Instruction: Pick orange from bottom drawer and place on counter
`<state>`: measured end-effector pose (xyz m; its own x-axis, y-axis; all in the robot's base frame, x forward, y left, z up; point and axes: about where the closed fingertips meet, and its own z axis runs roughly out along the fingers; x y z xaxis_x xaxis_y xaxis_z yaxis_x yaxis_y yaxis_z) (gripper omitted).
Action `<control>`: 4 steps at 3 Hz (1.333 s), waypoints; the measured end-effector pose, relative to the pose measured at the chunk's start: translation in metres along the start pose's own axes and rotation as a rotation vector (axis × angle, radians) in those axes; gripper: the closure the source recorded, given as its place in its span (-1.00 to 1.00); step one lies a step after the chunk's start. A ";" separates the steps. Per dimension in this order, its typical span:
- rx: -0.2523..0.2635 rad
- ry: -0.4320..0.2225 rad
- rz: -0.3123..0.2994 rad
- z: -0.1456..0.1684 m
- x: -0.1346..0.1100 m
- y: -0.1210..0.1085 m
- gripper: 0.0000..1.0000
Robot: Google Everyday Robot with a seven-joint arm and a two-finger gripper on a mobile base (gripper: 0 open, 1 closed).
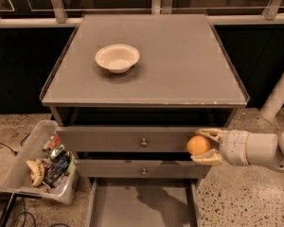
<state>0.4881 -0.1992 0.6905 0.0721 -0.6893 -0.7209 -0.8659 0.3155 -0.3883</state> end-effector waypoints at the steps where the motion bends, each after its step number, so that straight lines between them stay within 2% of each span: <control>1: 0.031 -0.008 -0.046 -0.025 -0.022 -0.014 1.00; 2: 0.089 -0.044 -0.139 -0.075 -0.072 -0.032 1.00; 3: 0.149 -0.122 -0.215 -0.133 -0.128 -0.056 1.00; 4: 0.149 -0.122 -0.215 -0.132 -0.128 -0.056 1.00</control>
Offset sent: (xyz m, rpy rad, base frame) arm -0.0390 -0.0212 0.2087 -0.0416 -0.3230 0.0573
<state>0.4617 -0.2149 0.8805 0.3133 -0.6702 -0.6728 -0.7424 0.2690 -0.6136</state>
